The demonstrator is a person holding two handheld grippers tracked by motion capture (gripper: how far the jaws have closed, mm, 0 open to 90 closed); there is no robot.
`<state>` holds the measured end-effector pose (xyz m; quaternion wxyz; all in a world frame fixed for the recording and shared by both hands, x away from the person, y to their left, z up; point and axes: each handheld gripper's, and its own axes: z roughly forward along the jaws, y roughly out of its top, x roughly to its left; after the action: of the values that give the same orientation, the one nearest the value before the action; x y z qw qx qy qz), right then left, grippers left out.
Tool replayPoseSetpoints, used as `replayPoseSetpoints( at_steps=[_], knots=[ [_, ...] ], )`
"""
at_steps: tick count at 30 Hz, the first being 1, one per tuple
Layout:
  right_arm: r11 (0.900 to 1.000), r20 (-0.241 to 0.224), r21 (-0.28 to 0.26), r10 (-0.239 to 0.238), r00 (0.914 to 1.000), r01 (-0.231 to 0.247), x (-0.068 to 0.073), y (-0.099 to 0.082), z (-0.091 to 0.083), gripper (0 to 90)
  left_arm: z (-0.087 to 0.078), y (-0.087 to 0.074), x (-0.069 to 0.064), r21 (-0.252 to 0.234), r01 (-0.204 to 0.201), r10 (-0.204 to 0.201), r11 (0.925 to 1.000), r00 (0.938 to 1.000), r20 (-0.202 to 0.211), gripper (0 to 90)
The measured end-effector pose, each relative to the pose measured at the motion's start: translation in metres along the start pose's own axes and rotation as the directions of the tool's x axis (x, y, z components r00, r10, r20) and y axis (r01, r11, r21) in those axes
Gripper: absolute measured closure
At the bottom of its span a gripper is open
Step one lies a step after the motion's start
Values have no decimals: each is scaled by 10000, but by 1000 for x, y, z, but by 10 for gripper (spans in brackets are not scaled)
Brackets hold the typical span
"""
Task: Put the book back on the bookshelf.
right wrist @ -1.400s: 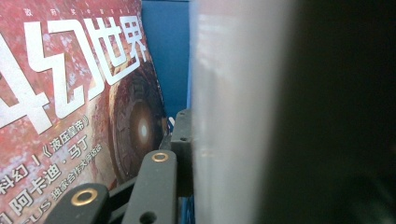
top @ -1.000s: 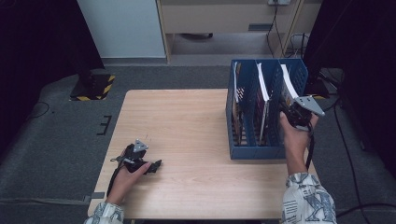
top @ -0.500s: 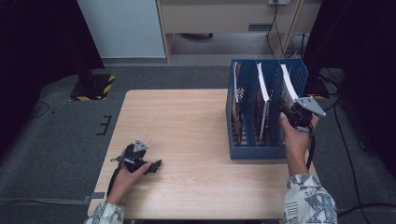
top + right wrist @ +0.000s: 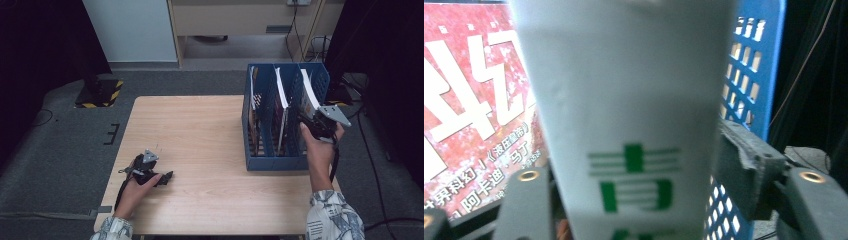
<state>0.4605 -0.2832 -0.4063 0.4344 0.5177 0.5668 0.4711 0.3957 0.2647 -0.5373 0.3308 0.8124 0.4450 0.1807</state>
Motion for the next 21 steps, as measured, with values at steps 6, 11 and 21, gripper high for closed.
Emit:
replayPoseSetpoints(
  at_steps=[6, 11, 21],
  knots=[
    [9999, -113, 126, 46, 9999, -44, -1, -2, -2, 261, 0, 0, 0, 0, 2, -2, 10000, 10000, 1, 0],
    [9996, -227, 267, -126, 9997, 132, 1, -4, -4, 205, 0, 0, 0, -1, 4, -4, 10000, 10000, 1, 0],
    [9983, -534, 583, 40, 9986, -9, 2, -4, -10, 117, 0, 0, 0, 0, 2, -2, 10000, 10000, -1, 0]
  ],
)
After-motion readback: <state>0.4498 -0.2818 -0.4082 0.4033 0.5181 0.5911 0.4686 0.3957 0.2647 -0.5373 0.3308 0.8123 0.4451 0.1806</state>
